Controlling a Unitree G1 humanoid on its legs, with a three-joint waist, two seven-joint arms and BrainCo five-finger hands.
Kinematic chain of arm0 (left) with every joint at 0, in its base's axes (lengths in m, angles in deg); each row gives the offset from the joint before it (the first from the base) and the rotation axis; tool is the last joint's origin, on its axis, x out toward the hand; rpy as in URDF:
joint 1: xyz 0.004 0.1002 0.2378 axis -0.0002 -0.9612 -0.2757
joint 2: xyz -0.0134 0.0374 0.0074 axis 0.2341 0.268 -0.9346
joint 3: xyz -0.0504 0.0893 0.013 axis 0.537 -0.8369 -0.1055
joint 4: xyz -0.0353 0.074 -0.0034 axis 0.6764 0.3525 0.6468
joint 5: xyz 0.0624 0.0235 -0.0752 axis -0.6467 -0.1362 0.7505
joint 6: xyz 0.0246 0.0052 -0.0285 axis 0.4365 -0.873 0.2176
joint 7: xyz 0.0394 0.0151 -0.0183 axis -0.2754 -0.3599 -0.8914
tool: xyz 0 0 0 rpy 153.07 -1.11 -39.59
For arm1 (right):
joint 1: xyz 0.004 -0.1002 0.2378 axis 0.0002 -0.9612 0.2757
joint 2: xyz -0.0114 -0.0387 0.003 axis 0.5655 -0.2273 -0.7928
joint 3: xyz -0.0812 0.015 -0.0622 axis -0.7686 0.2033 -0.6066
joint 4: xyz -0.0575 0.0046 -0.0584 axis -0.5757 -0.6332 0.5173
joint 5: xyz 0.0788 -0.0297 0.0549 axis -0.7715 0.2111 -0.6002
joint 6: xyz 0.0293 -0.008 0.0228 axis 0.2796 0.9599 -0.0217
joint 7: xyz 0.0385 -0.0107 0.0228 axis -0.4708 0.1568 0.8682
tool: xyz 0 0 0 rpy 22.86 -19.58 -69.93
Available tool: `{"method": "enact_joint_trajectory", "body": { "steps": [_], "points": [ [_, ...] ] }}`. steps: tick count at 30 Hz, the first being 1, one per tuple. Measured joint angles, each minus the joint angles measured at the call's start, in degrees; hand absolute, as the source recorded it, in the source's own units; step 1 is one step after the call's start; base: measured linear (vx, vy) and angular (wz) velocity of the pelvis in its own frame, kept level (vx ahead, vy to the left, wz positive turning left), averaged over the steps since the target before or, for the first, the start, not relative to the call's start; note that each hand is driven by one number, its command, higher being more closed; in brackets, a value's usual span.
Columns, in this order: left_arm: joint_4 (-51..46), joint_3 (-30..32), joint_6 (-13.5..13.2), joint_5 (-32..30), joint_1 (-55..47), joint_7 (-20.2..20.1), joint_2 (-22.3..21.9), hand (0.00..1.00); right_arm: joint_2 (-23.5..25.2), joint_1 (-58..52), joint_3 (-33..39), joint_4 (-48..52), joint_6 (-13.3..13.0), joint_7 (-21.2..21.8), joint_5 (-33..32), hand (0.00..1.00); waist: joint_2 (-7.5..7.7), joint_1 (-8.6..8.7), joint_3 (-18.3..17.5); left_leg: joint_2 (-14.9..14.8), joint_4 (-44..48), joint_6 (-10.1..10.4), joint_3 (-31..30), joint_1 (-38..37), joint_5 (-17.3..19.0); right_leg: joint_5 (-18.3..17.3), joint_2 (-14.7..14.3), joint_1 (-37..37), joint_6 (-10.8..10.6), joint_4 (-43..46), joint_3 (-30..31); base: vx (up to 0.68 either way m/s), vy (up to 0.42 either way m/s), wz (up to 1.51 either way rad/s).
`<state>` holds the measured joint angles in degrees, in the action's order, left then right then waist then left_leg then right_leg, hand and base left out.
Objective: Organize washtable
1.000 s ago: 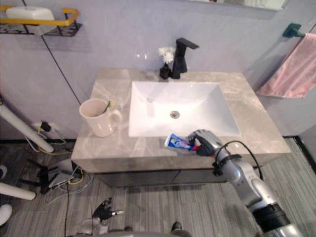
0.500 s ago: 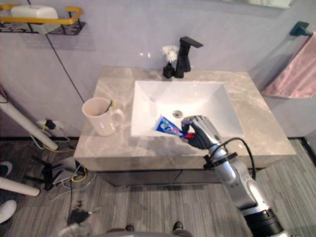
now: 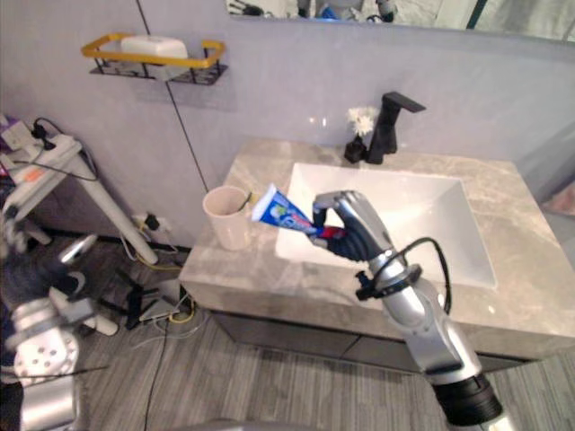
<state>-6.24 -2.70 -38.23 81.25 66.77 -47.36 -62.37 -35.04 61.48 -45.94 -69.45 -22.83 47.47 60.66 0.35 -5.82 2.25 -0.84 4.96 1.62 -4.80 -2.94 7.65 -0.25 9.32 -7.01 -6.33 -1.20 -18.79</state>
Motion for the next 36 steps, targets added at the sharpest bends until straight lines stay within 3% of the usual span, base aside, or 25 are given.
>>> {"method": "enact_joint_trajectory", "body": {
  "steps": [5,15,21,33,34,36],
  "points": [
    [-4.4,-13.4,-3.5,10.7,4.9,-2.9,0.1,0.00,1.8,2.0,-3.4,-0.1,0.8,-0.1,-0.1,1.00,-0.31,0.29,-0.6,0.0,0.0,0.2,-0.1,-0.8,-0.2,-0.1,0.0,-1.0,0.1,0.0,-0.1,-0.03,-0.016,0.00],
    [-3.8,-28.7,-3.3,23.5,10.9,-7.3,0.4,0.00,4.4,9.1,-7.7,-0.7,1.8,-3.2,0.1,1.00,-0.37,0.44,-0.7,-0.1,-3.5,1.0,-0.7,-1.5,-3.9,-0.7,-0.4,-0.5,0.5,0.0,-0.1,-0.09,-0.048,0.04],
    [-1.8,-34.1,-2.6,31.6,13.6,-8.8,0.4,0.00,4.7,12.0,-11.2,-2.4,2.7,-5.0,0.7,1.00,0.05,0.69,-1.4,-0.3,-6.0,0.9,-0.2,-2.0,-6.0,-0.1,-0.4,0.5,0.3,0.2,0.5,-0.08,-0.026,-0.04],
    [0.3,-40.8,-1.9,34.3,16.0,-8.7,0.3,0.00,5.4,14.6,-13.4,-5.3,3.6,-5.1,1.1,1.00,0.53,0.73,-1.7,-0.2,-6.7,0.7,0.4,-2.4,-6.1,0.1,-0.4,0.8,0.3,0.2,1.4,-0.01,0.002,-0.03],
    [0.4,-40.9,-2.0,34.7,16.1,-8.7,0.3,1.00,5.8,14.6,-13.5,-5.5,3.6,-5.1,1.1,1.00,0.54,0.92,-1.7,-0.2,-6.8,0.7,0.4,-2.5,-6.2,0.1,-0.4,0.8,0.3,0.2,1.5,0.00,0.000,0.00],
    [0.8,-41.9,-2.0,34.9,16.4,-8.6,0.3,1.00,5.9,14.6,-13.7,-5.6,3.7,-5.3,1.1,1.00,0.55,1.29,-1.7,-0.2,-7.0,0.7,0.5,-2.6,-6.3,0.1,-0.4,0.8,0.3,0.2,1.5,-0.02,-0.003,0.00]
  ]
}}
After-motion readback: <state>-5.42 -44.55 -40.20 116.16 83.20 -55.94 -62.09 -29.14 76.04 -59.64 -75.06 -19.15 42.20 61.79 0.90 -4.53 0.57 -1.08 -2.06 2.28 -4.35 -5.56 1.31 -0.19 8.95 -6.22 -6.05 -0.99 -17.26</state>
